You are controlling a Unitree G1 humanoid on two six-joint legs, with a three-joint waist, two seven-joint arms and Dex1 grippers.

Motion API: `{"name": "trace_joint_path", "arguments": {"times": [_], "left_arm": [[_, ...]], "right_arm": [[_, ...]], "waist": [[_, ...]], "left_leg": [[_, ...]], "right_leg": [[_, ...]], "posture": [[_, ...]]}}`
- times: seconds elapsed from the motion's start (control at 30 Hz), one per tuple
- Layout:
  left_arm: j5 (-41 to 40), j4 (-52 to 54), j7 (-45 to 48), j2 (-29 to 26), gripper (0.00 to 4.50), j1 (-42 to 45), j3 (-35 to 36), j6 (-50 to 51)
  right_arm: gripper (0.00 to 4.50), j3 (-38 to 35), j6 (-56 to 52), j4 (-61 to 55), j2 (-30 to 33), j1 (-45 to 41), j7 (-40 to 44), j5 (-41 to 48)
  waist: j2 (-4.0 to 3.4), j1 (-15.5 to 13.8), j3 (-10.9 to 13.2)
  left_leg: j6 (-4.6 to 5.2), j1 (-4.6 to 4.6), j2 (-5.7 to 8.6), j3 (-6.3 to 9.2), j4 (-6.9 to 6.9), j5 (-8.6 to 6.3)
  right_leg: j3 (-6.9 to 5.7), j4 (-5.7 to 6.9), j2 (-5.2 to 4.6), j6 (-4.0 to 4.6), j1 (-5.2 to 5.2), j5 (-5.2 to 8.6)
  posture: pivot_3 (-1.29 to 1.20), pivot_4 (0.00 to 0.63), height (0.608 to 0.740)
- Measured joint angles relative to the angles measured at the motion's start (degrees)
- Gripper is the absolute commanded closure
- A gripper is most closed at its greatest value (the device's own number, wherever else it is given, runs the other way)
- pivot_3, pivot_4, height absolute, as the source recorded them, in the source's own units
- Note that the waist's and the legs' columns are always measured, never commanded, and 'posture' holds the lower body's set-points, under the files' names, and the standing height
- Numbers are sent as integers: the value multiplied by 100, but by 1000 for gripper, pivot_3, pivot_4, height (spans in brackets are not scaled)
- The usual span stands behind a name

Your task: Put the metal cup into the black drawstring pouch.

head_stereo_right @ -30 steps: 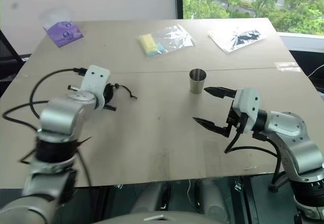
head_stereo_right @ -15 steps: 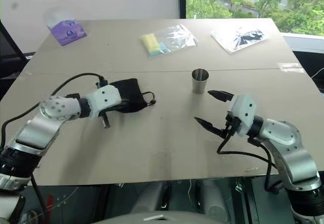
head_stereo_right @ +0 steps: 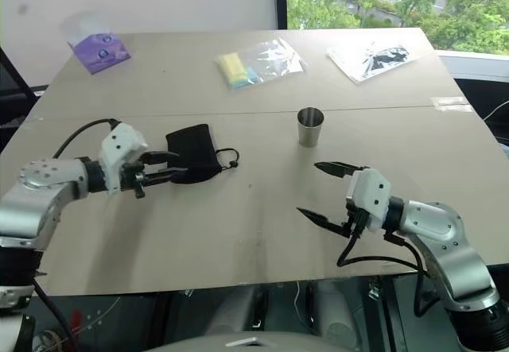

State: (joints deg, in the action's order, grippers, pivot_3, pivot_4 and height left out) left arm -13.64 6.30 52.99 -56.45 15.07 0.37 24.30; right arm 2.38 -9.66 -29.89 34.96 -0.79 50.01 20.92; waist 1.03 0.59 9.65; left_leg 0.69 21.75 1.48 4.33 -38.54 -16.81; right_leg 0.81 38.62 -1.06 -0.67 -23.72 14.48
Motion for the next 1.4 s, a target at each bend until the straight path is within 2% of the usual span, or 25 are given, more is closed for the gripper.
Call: {"name": "trace_joint_path", "arguments": {"times": [0.13,0.2,0.3,0.4,0.5,0.63,0.7,0.77,0.87,0.93,1.0,1.13,1.23,1.27,1.3,1.4], "left_arm": [[249,527,-372,86,2389,45,-139,639],[735,1137,-791,80,2389,-50,-306,839],[1192,1489,-1149,245,2389,-21,-711,1101],[1683,1512,-1392,415,3179,149,-1182,1252],[2060,1406,-1509,469,4469,323,-1428,1150],[2145,1103,-1552,638,4469,523,-1418,1146],[1987,1013,-1478,791,4469,586,-1236,1299],[1743,978,-1361,902,4469,641,-1045,1516],[1581,889,-1331,1047,4469,735,-859,1722],[1588,818,-1422,1129,4469,810,-837,1766],[1737,818,-1569,1080,4469,751,-841,1692],[1943,902,-1763,1052,4469,437,-854,1613],[1971,1157,-1851,1112,4500,256,-863,1694],[1985,1203,-1877,1112,4500,233,-859,1702],[2025,1292,-1923,1113,4500,170,-857,1723],[2145,1408,-2008,1109,4500,45,-871,1749]], "right_arm": [[0,76,95,-67,-18,154,-48,-97],[0,66,89,-209,-45,363,-180,-100],[0,66,83,-316,-48,411,-253,-102],[0,76,55,-314,-50,301,-339,-164],[0,78,-151,-300,-60,-25,-554,-266],[0,91,-540,-276,-110,-673,-797,-288],[0,210,-1053,-226,-84,-1341,-825,-280],[0,641,-1621,-47,112,-2146,-927,-703],[0,1117,-2036,631,40,-3076,-930,-1137],[0,1635,-2165,1494,-43,-3803,-860,-1576],[0,2035,-2042,2242,-97,-4149,-760,-1955],[0,2285,-1873,3200,-220,-4447,-591,-2314],[711,2382,-1729,3570,-207,-4714,-345,-2523],[1267,2407,-1693,3625,-205,-4754,-283,-2548],[1534,2450,-1617,3741,-203,-4815,-155,-2599],[2867,2484,-1410,4140,-228,-4898,55,-2742]], "waist": [[0,8,0],[0,6,0],[1,1,0],[1,7,0],[0,21,0],[0,23,0],[0,27,1],[0,30,0],[0,23,0],[1,27,0],[1,17,0],[1,20,0],[1,19,0],[2,20,-1],[1,20,-1],[1,20,0]], "left_leg": [[-5,-1,-1,-1,-2,3],[-9,-1,-1,-1,-2,5],[-6,-3,1,-2,-6,3],[-4,-5,1,-2,-14,2],[-5,-9,0,-3,-15,3],[-21,-6,0,-3,-17,12],[-22,-3,0,-4,-21,12],[-22,-1,0,-2,-28,12],[-22,1,1,2,-33,13],[-22,2,2,1,-33,13],[-19,11,3,3,-32,11],[-16,47,8,-4,-32,9],[-18,77,6,-1,-40,10],[-18,83,6,-1,-43,10],[-18,88,6,-1,-44,10],[-17,93,6,-2,-45,10]], "right_leg": [[0,5,1,0,-1,0],[2,3,0,0,0,0],[3,8,1,0,2,0],[3,22,4,0,2,0],[4,26,6,0,2,0],[4,25,6,0,1,0],[3,24,5,0,0,0],[0,25,5,0,0,0],[-5,25,5,1,0,0],[-4,23,5,1,-1,0],[-6,18,2,1,-7,0],[4,20,-5,1,-48,-1],[2,31,-4,1,-79,-2],[2,33,-3,2,-85,-2],[2,35,-3,2,-91,-2],[3,34,-4,1,-93,-3]], "posture": [[0,150,740],[0,150,740],[0,150,740],[0,150,740],[0,150,740],[0,150,740],[0,150,740],[0,150,740],[0,150,740],[0,150,740],[0,150,740],[0,150,740],[0,150,740],[0,150,740],[0,150,740],[0,150,740]]}}
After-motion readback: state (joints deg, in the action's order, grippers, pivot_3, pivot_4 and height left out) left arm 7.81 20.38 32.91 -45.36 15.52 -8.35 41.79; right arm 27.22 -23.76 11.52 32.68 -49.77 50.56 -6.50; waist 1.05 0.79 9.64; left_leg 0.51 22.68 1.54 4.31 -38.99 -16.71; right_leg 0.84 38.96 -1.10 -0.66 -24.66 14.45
